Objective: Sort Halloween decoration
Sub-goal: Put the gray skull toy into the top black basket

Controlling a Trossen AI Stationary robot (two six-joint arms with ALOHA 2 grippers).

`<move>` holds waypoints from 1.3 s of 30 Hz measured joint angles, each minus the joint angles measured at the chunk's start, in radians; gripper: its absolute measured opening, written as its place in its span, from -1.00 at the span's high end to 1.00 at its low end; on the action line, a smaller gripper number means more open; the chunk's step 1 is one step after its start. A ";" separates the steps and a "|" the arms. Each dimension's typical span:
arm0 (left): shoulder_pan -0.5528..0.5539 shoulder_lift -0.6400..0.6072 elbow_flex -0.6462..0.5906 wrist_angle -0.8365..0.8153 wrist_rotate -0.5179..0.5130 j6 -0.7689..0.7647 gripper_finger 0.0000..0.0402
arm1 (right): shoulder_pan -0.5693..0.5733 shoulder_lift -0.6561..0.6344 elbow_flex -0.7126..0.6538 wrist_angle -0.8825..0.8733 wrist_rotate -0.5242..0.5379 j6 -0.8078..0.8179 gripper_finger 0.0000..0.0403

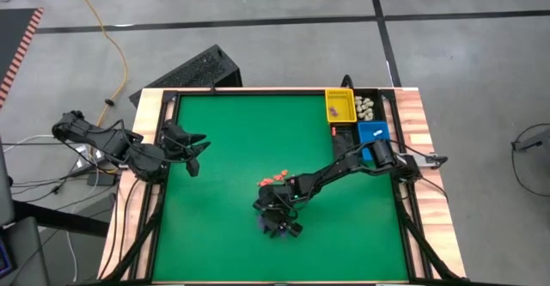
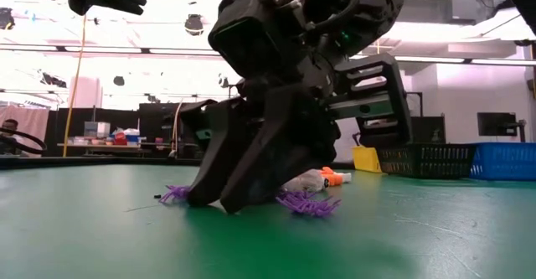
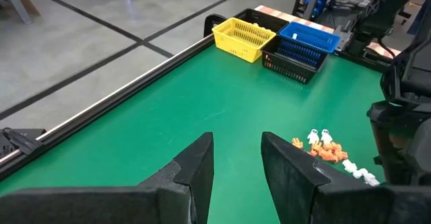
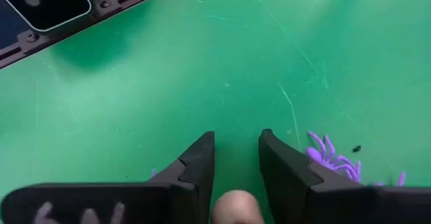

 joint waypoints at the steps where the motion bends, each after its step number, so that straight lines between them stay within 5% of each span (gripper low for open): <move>1: 0.000 0.000 0.000 0.000 0.000 0.000 0.43 | 0.000 0.000 0.000 0.000 0.000 0.007 0.37; 21: 0.000 0.000 0.000 0.000 -0.001 0.000 0.43 | -0.042 -0.017 0.048 -0.024 0.010 0.089 0.53; 29: 0.000 0.000 0.000 -0.003 -0.001 0.001 0.43 | -0.076 -0.121 0.065 -0.150 0.067 0.009 0.54; 39: 0.000 0.001 0.000 -0.002 -0.001 0.001 0.43 | -0.251 -0.320 0.064 -0.380 0.168 0.015 0.54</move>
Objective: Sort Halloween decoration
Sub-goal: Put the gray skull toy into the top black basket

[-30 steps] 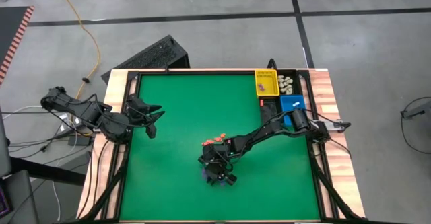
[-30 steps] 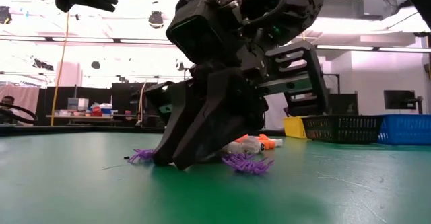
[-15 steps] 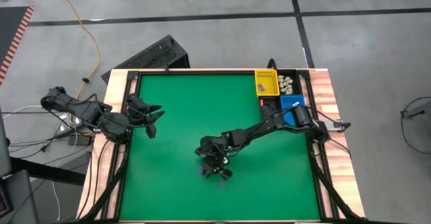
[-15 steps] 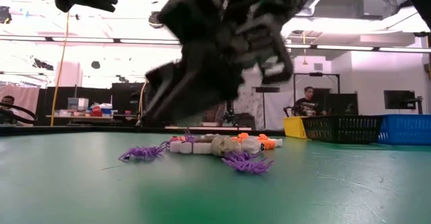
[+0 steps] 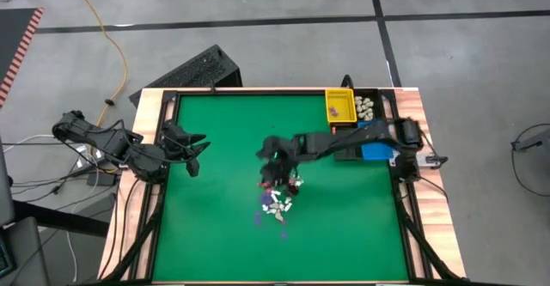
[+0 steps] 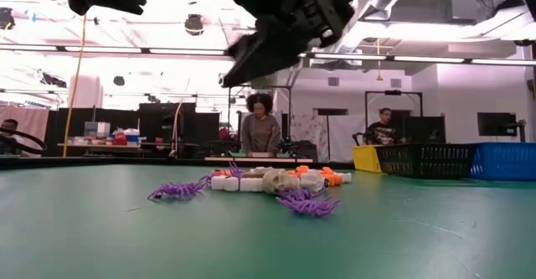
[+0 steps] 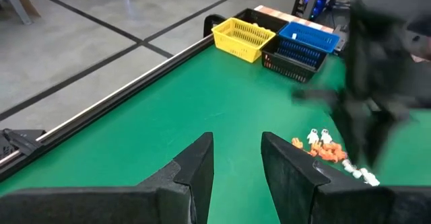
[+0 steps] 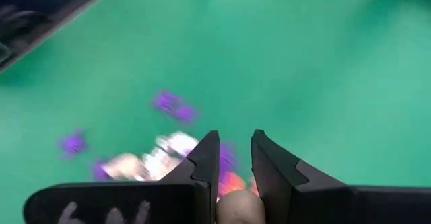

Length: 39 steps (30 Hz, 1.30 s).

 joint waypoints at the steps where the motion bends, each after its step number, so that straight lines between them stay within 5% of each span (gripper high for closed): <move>1: 0.000 0.000 0.000 -0.003 0.001 0.000 0.43 | -0.026 -0.027 0.002 -0.027 0.020 -0.004 0.54; 11: 0.000 0.014 0.000 -0.041 -0.002 -0.009 0.43 | -0.324 -0.321 -0.163 -0.146 0.117 0.029 0.54; 23: 0.000 0.018 0.000 -0.041 -0.058 -0.009 0.43 | -0.718 -0.676 -0.559 0.017 0.566 0.304 0.54; 30: 0.000 0.019 0.000 -0.040 -0.132 -0.009 0.43 | -0.883 -0.697 -0.675 0.061 0.819 0.680 0.52; 39: 0.000 0.019 0.000 -0.040 -0.179 -0.015 0.43 | -0.932 -0.576 -0.688 0.055 0.834 0.837 0.52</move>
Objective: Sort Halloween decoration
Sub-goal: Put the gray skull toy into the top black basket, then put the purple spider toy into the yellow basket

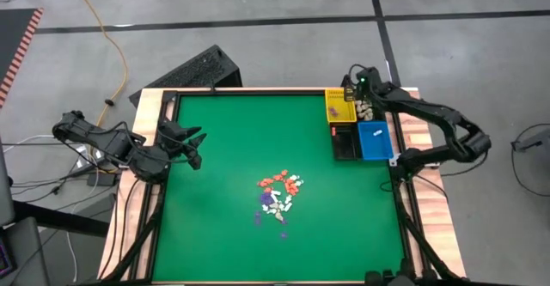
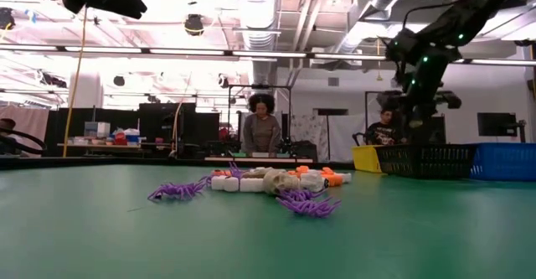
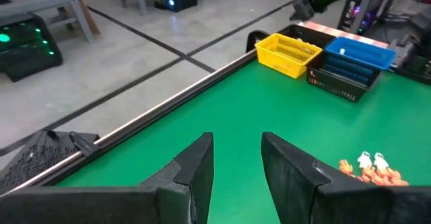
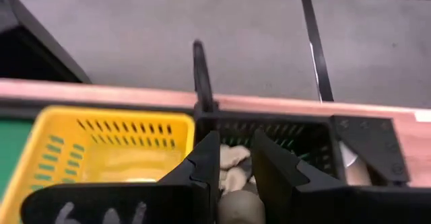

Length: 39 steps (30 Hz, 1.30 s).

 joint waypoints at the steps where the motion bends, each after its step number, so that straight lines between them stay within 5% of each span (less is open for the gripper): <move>1: 0.000 0.000 0.000 0.000 -0.007 0.000 0.43 | 0.000 0.016 0.000 -0.002 -0.001 0.000 0.52; 7: 0.000 0.000 0.000 0.000 -0.012 0.027 0.43 | 0.002 0.070 0.000 -0.002 -0.002 -0.001 0.47; 17: 0.000 0.000 0.000 -0.001 -0.010 0.030 0.43 | 0.008 0.049 0.000 -0.005 -0.016 -0.034 0.09; 23: 0.000 0.000 0.000 -0.001 -0.025 0.030 0.43 | 0.091 0.018 0.001 0.121 -0.380 -0.110 0.01; 28: 0.000 0.000 0.000 -0.001 -0.053 0.029 0.43 | 0.313 0.018 0.002 0.294 -0.700 -0.204 0.03; 30: 0.000 0.000 0.000 -0.001 -0.055 0.029 0.43 | 0.440 0.018 0.002 0.321 -0.740 -0.248 0.04; 34: 0.000 0.000 0.000 -0.001 -0.055 0.028 0.43 | 0.732 0.026 0.002 0.316 -0.680 -0.312 0.07; 39: 0.000 0.000 0.000 -0.001 -0.057 0.027 0.43 | 1.088 0.081 0.002 0.369 -0.451 -0.303 0.10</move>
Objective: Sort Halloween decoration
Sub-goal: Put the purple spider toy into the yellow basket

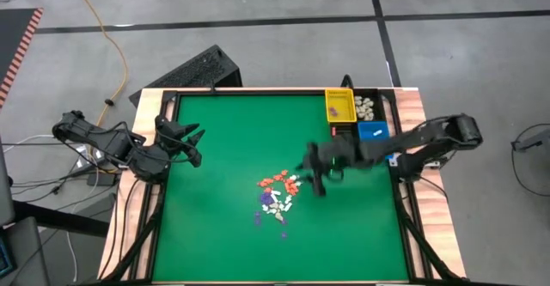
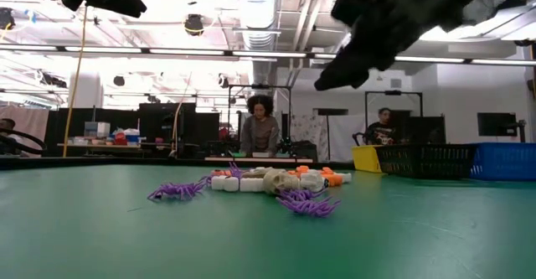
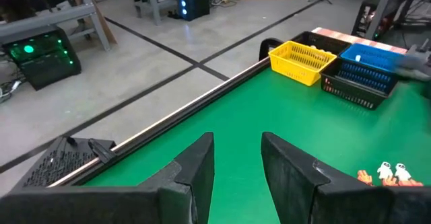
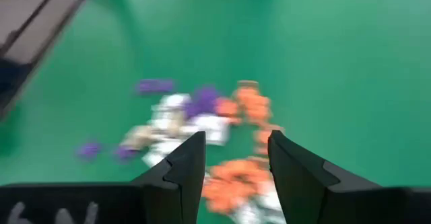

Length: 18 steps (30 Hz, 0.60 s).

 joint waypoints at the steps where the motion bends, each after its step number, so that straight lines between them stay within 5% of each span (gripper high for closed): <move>1: 0.000 0.000 0.000 0.000 -0.002 0.000 0.43 | 0.062 0.018 0.000 0.030 0.051 0.014 0.11; 9: 0.000 0.000 0.000 0.001 -0.005 -0.028 0.43 | 0.325 0.223 0.001 0.361 0.263 0.057 0.12; 18: 0.000 0.001 0.000 0.000 0.056 -0.035 0.43 | 0.350 0.452 0.171 0.278 0.113 0.012 0.03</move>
